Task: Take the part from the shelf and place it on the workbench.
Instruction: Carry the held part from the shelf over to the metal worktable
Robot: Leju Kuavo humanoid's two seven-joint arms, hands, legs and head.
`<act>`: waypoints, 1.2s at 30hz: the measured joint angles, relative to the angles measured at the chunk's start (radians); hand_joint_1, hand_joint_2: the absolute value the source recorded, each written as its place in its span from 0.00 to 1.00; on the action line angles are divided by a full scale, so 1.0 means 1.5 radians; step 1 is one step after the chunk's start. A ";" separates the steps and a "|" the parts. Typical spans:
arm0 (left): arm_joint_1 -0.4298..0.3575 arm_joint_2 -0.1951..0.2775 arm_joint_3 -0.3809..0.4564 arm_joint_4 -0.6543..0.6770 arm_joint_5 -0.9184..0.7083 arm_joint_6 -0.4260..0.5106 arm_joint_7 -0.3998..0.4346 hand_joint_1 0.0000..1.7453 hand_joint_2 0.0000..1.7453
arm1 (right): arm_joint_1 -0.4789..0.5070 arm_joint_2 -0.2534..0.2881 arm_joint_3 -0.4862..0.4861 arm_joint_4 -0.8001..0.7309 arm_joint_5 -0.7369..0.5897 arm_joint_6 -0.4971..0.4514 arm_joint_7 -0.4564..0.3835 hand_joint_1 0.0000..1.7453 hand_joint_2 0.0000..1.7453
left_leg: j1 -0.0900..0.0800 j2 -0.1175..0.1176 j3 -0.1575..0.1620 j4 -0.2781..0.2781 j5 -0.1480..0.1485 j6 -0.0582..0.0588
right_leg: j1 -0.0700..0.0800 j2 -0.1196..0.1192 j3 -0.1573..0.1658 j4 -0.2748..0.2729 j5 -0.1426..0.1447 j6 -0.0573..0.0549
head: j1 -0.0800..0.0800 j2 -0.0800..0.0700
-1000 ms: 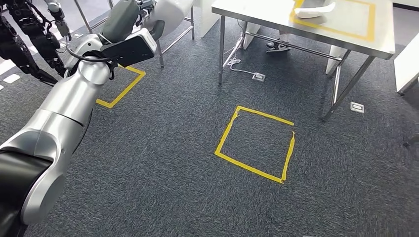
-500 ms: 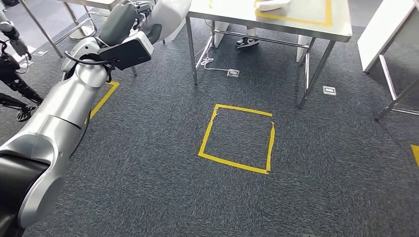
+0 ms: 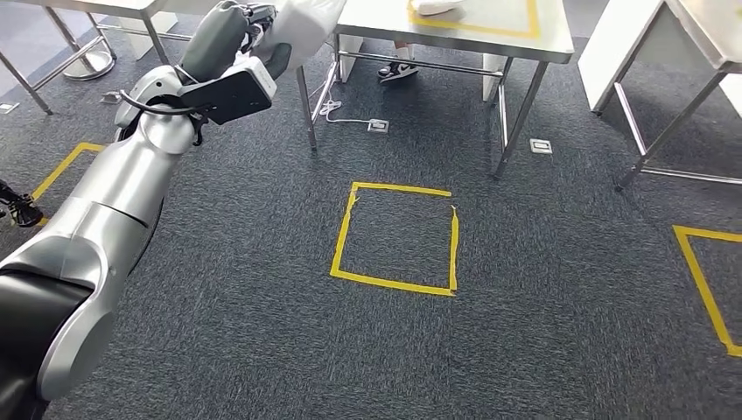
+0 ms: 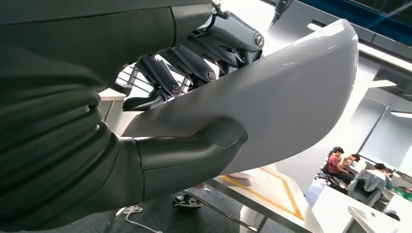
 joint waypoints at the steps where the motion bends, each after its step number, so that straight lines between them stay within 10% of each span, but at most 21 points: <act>1: -0.001 0.000 0.000 0.000 0.000 0.000 -0.001 1.00 1.00 | -0.001 0.000 0.000 0.000 0.000 0.000 0.000 0.00 0.00 | -0.002 0.005 0.001 0.000 -0.002 -0.003 | 0.003 -0.009 0.020 -0.038 0.011 -0.004 | 0.000 0.000; 6: -0.003 -0.001 0.000 -0.001 0.000 -0.005 -0.002 1.00 1.00 | -0.001 -0.001 0.000 0.000 0.001 0.000 0.002 0.00 0.00 | -0.004 0.012 0.001 0.006 -0.011 -0.020 | 0.003 0.003 0.032 -0.067 0.017 -0.020 | -0.002 0.000; 12: 0.001 0.006 0.000 0.002 -0.002 -0.006 -0.005 1.00 1.00 | -0.003 -0.001 0.000 0.000 0.002 0.000 0.002 0.00 0.00 | 0.003 -0.028 -0.085 0.182 -0.080 -0.034 | -0.002 0.037 0.034 -0.068 0.020 -0.029 | -0.007 0.000; 16: -0.002 0.007 0.000 0.002 -0.002 -0.007 -0.007 1.00 1.00 | -0.001 -0.001 0.000 0.000 0.003 -0.002 0.002 0.00 0.00 | 0.008 -0.054 -0.020 0.042 -0.008 -0.031 | -0.004 0.064 0.031 -0.059 0.017 -0.021 | -0.009 0.000; 20: -0.004 0.002 -0.001 0.002 -0.002 -0.010 -0.007 1.00 1.00 | 0.000 0.000 0.000 0.000 0.004 -0.005 0.002 0.00 0.00 | 0.005 -0.056 -0.005 0.008 0.000 -0.016 | -0.007 0.080 0.022 -0.060 0.022 -0.003 | -0.008 0.000; 24: -0.008 -0.004 -0.001 0.001 -0.003 -0.012 -0.007 1.00 1.00 | 0.002 0.001 0.000 0.000 0.004 -0.006 0.002 0.00 0.00 | 0.006 -0.034 -0.003 0.001 0.006 0.001 | -0.004 0.030 -0.018 0.021 -0.024 0.008 | -0.002 0.000; 27: -0.008 -0.004 -0.001 0.004 -0.004 -0.016 -0.006 1.00 1.00 | 0.001 0.001 0.000 0.000 0.003 -0.008 0.002 0.00 0.00 | 0.004 -0.019 -0.005 0.001 0.005 0.003 | -0.005 0.022 -0.062 0.118 -0.057 0.010 | 0.000 0.000; 32: -0.011 -0.004 -0.001 0.005 -0.004 -0.019 -0.008 1.00 1.00 | 0.002 0.001 0.000 0.000 -0.007 -0.013 -0.010 0.00 0.00 | 0.002 -0.005 -0.004 0.003 0.001 -0.005 | 0.000 0.010 0.030 -0.050 0.009 0.000 | 0.000 0.000; 36: -0.013 -0.004 -0.001 0.005 -0.004 -0.021 -0.011 1.00 1.00 | 0.003 0.001 0.000 0.000 -0.008 -0.016 -0.015 0.00 0.00 | -0.001 -0.004 -0.002 0.001 -0.002 -0.020 | 0.001 0.012 0.042 -0.068 0.007 -0.014 | -0.001 0.000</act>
